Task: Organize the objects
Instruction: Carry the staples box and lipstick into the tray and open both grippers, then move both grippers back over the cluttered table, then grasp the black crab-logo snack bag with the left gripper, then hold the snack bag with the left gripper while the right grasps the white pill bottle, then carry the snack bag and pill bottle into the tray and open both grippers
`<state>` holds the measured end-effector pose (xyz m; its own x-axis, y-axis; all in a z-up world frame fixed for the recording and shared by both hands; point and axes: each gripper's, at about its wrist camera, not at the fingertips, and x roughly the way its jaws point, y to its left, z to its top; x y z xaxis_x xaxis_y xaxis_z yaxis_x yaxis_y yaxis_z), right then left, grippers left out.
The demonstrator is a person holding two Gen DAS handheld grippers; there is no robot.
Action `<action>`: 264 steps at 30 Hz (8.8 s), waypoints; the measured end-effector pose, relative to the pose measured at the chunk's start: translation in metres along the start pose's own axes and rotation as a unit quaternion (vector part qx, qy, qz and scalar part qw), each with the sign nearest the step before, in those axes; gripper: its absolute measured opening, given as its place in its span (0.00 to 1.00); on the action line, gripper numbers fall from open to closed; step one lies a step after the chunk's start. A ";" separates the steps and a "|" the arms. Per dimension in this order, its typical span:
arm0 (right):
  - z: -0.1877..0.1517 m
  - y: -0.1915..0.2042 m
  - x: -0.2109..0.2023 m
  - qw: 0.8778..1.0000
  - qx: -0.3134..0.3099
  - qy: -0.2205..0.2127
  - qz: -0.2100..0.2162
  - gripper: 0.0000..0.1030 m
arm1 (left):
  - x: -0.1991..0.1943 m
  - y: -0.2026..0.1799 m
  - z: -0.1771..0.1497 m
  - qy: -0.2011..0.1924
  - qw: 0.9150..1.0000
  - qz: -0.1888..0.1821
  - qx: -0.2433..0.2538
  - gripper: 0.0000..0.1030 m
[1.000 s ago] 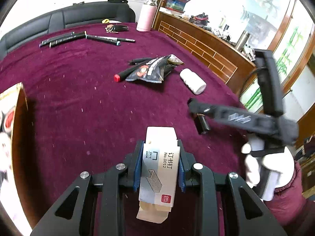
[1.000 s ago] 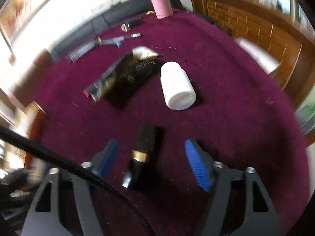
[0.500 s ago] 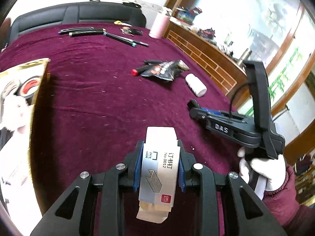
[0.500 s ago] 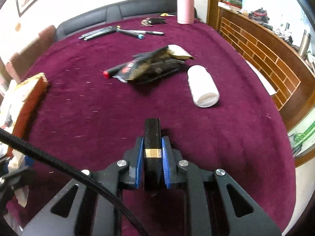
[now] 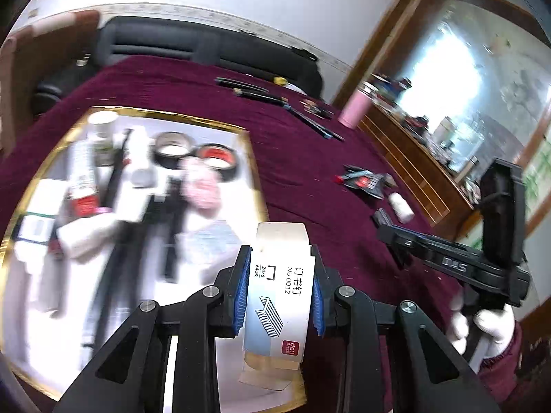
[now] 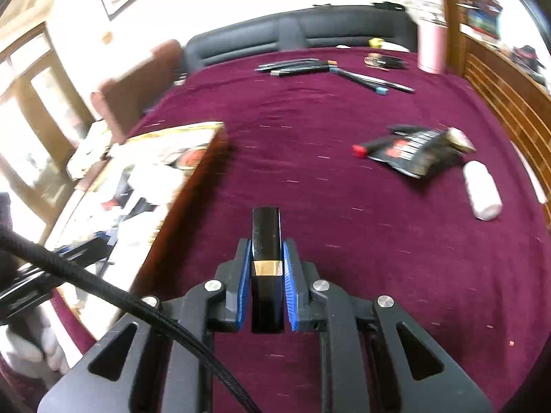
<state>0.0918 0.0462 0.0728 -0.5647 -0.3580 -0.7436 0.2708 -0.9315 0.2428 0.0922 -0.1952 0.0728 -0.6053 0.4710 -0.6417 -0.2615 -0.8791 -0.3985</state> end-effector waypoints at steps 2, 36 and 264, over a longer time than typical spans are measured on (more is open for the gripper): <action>0.004 0.021 0.004 1.000 -0.011 0.006 0.023 0.15 | -0.006 0.015 0.001 -0.009 1.000 0.017 -0.011 0.25; -0.042 0.163 0.074 0.978 -0.147 0.119 0.091 0.16 | -0.020 0.114 -0.015 -0.006 0.989 0.121 -0.078 0.44; 0.009 0.138 0.102 0.984 -0.130 0.124 0.007 0.34 | 0.017 0.049 -0.033 0.051 0.993 0.103 -0.034 0.56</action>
<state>0.0645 -0.1196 0.0367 -0.3618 -0.3133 -0.8780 0.4857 -0.8673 0.1093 0.0935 -0.2281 0.0207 -0.5614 0.2897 -0.7752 -0.0872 -0.9522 -0.2926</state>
